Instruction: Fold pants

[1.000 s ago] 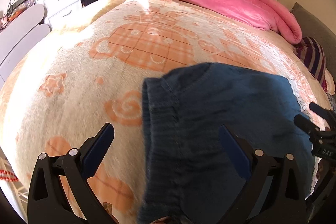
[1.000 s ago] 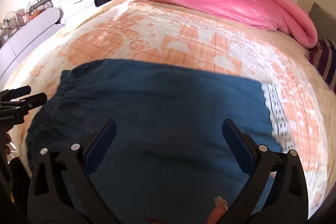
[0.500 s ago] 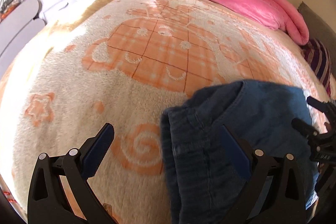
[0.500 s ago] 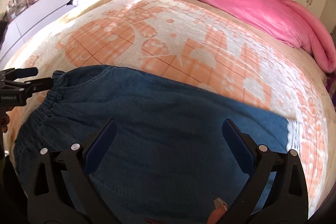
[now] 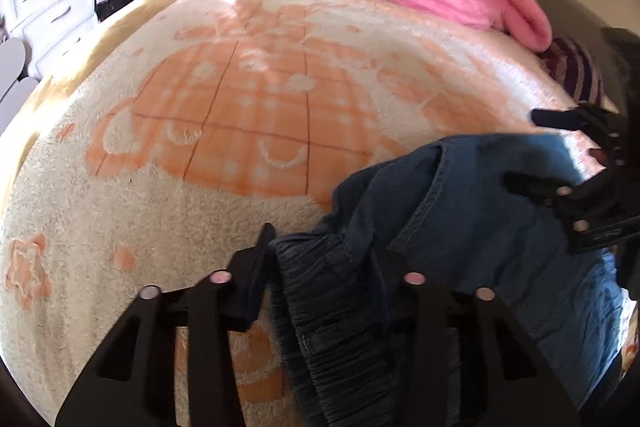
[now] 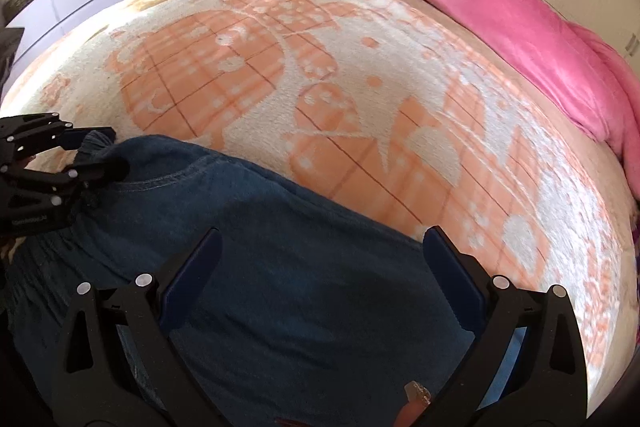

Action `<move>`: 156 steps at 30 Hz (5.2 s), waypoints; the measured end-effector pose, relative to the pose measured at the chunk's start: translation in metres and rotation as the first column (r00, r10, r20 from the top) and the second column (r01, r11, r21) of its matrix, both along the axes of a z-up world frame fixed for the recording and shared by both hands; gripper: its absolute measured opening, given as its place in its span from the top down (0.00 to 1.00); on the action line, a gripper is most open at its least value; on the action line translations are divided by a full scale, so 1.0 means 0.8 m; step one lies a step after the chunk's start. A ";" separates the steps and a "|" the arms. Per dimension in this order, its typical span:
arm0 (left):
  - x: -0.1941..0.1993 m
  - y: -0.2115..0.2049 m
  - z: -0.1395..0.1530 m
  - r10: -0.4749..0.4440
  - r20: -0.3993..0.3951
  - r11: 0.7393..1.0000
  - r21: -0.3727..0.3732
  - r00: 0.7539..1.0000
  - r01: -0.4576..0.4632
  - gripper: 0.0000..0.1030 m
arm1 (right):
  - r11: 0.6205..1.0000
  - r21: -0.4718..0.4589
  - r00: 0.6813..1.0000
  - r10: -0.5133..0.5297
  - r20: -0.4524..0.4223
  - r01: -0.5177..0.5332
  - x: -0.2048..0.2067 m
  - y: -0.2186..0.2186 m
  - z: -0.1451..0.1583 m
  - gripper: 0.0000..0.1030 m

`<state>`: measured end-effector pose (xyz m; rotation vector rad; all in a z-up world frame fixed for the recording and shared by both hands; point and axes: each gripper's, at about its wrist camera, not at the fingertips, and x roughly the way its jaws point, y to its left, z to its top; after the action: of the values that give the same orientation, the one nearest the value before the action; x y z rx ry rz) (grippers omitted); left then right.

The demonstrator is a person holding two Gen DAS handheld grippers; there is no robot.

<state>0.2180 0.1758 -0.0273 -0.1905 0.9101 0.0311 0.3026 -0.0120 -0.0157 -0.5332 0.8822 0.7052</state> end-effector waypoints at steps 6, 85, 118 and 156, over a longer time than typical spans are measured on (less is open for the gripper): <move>-0.026 -0.004 0.031 -0.007 0.126 1.000 -0.013 0.992 0.008 0.66 | 0.997 -0.021 0.997 0.079 0.009 -0.079 0.000 0.021 0.000 0.08; -0.269 -0.061 0.085 -0.125 0.162 0.987 -0.076 0.979 0.139 0.49 | 0.935 0.339 0.961 0.186 -0.206 -0.108 -0.335 -0.110 -0.028 0.85; -0.257 -0.092 0.034 -0.137 0.047 0.990 0.042 0.989 0.135 0.47 | 0.927 0.375 0.978 0.068 -0.197 0.011 -0.322 -0.149 0.008 0.50; -0.236 -0.237 0.042 -0.436 0.076 0.887 -0.134 0.897 0.443 0.33 | 0.839 0.366 0.915 -0.385 -0.123 0.403 -0.187 -0.295 0.048 0.15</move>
<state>0.0292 -0.0138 0.0067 -0.1177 0.8946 -0.4640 0.1526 -0.2481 0.0223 0.0242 0.8338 0.4916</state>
